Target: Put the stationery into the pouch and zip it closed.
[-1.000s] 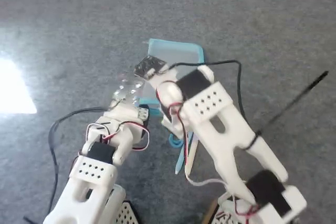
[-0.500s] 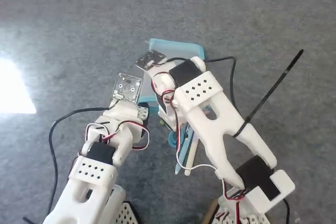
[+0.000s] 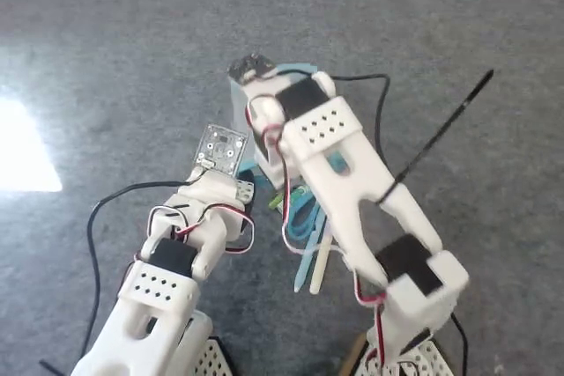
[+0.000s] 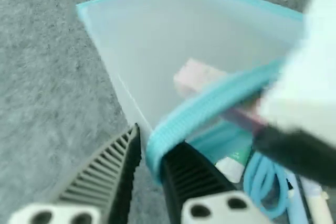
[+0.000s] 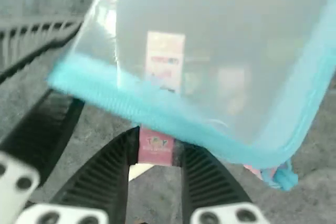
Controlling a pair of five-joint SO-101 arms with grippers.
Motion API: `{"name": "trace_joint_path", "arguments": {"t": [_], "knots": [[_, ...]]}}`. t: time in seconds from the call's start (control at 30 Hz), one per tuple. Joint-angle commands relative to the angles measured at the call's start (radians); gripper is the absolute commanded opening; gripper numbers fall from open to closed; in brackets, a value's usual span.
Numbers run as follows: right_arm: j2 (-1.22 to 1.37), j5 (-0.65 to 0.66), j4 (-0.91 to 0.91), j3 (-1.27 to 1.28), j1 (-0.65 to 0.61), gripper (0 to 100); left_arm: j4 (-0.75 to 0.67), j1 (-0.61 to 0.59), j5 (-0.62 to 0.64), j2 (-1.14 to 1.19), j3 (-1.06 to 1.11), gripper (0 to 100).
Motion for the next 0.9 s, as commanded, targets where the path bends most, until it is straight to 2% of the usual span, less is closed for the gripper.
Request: {"name": "trace_joint_path", "arguments": {"t": [0.0, 0.13, 0.27, 0.5, 0.6, 0.73, 0.87], "knots": [[0.03, -0.011, -0.008, -0.149, 0.047, 6.9, 0.0, 0.006, -0.011, -0.014, -0.033, 1], [0.015, -0.005, 0.008, -0.153, 0.051, 25.1, -0.003, -0.003, -0.009, -0.014, -0.035, 1], [-0.047, -0.003, 0.01, -0.153, 0.025, 35.6, -0.003, -0.003, -0.006, -0.014, -0.035, 1], [-0.176, 0.0, 0.081, -0.152, 0.012, 37.0, -0.003, -0.038, 0.023, -0.014, -0.038, 1], [-0.265, 0.052, 0.094, -0.094, 0.05, 36.9, -0.002, -0.06, 0.026, -0.012, -0.05, 1], [-0.429, 0.089, 0.033, 0.18, 0.087, 36.9, -0.003, -0.08, 0.035, -0.011, -0.05, 1], [-0.579, 0.097, -0.219, 0.592, 0.159, 36.9, -0.005, -0.11, 0.068, -0.006, -0.065, 1]]}}
